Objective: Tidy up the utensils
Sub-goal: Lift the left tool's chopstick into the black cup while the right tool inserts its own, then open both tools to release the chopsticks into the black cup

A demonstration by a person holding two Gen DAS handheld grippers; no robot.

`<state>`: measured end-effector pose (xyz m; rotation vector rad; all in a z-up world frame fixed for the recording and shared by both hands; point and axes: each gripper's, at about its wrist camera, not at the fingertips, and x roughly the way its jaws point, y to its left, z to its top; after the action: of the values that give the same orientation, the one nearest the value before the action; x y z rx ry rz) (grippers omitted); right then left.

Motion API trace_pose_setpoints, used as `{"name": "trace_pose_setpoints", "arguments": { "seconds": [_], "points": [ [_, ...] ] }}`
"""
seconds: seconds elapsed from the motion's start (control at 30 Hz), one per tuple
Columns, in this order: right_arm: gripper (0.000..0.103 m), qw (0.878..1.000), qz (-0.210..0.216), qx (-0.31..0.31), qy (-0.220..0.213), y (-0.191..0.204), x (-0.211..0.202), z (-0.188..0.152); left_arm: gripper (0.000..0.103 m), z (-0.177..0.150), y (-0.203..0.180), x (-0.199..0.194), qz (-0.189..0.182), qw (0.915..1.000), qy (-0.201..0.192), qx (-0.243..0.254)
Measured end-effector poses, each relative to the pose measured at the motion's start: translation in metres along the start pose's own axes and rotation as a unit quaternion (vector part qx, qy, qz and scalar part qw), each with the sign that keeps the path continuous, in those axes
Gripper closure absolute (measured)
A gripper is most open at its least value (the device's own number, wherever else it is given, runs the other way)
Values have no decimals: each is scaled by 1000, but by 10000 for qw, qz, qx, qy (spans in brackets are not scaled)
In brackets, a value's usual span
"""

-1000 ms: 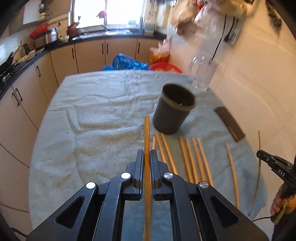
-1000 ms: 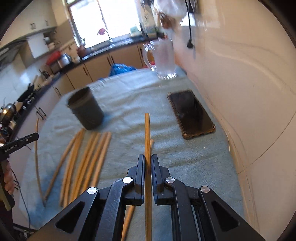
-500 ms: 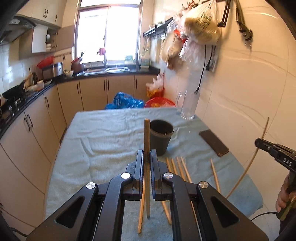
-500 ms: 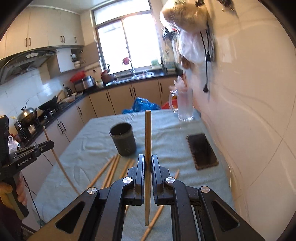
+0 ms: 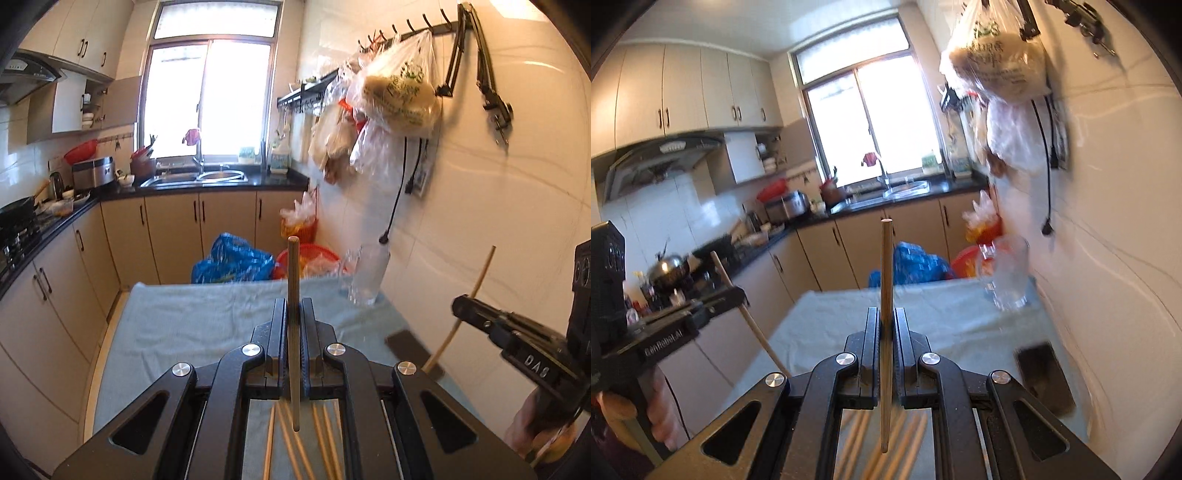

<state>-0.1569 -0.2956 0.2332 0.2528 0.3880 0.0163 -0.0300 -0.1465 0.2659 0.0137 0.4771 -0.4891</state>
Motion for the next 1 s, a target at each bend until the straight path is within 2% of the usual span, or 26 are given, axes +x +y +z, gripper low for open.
{"name": "trace_pose_setpoints", "arguments": {
  "seconds": [0.2, 0.33, 0.4, 0.6, 0.7, 0.83, 0.9, 0.93, 0.97, 1.0],
  "points": [
    [96, 9991, 64, 248, -349, 3, 40, 36, 97, 37, -1, 36, 21, 9998, -169, -107],
    [96, 9988, 42, 362, -335, 1, 68, 45, 97, 46, 2, 72, 13, 9998, -13, -191],
    [96, 9992, -59, 320, -249, 1, 85, 44, 97, 40, 8, 99, 9, 9993, 238, -290],
    [96, 9983, -240, 336, 414, -10, 140, 25, 97, 10, 32, 164, -70, 9923, 1041, -669],
    [95, 9957, -293, 445, 754, -22, 166, 13, 97, -2, 39, 180, -71, 9897, 1217, -750],
    [95, 9927, -329, 588, 1002, -36, 187, 3, 97, -9, 45, 183, -96, 9895, 1234, -749],
    [95, 9914, -316, 701, 1063, -42, 193, 0, 92, -9, 46, 180, -126, 9899, 1209, -726],
    [91, 9907, -284, 761, 1095, -43, 195, 0, 84, -9, 46, 178, -133, 9903, 1190, -706],
    [82, 9902, -260, 799, 1117, -44, 196, 0, 77, -10, 45, 174, -115, 9910, 1147, -685],
    [74, 9900, -262, 826, 1113, -44, 197, 1, 74, -8, 45, 170, -86, 9917, 1099, -667]
  ]
}}
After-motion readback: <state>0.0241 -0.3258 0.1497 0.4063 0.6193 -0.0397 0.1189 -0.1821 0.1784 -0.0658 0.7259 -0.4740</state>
